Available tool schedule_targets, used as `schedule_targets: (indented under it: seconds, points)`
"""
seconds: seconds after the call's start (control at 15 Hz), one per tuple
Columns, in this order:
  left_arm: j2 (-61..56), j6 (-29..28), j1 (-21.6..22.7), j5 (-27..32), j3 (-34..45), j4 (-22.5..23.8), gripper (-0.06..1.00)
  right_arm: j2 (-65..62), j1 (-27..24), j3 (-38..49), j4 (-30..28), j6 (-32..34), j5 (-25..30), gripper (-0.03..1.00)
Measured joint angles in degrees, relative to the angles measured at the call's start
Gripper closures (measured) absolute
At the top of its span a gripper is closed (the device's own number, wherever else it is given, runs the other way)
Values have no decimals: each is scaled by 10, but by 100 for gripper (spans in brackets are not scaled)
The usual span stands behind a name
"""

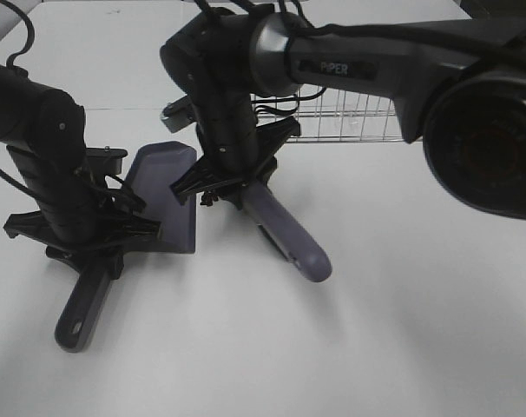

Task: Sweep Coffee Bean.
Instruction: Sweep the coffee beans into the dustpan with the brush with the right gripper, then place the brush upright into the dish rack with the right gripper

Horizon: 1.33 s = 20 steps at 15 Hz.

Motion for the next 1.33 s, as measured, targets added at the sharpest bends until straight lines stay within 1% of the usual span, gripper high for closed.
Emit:
schedule_targets:
  seconds: [0.2, 0.4, 0.47, 0.6, 0.8, 0.93, 1.33]
  points:
    - [1, 0, 0, -2, 0, -2, 59, 20, 23, -58, 70, -21, 1, 66]
    - [1, 0, 0, -2, 0, -4, 59, 24, 27, -117, 91, -26, 30, 66]
    - [1, 0, 0, -2, 0, -4, 59, 27, 27, -141, 87, -26, 41, 66]
    - [1, 1, 0, -2, 0, -5, 59, 26, 28, -183, 45, -26, 40, 66]
    - [1, 2, 0, -3, 0, -5, 59, 9, 25, -190, -15, -36, 41, 66]
    - [1, 2, 0, -3, 0, -6, 59, -1, 15, -190, -21, -48, 41, 66]
    - [1, 2, 0, -3, 0, -6, 59, -35, -61, -190, -26, -71, 42, 66]
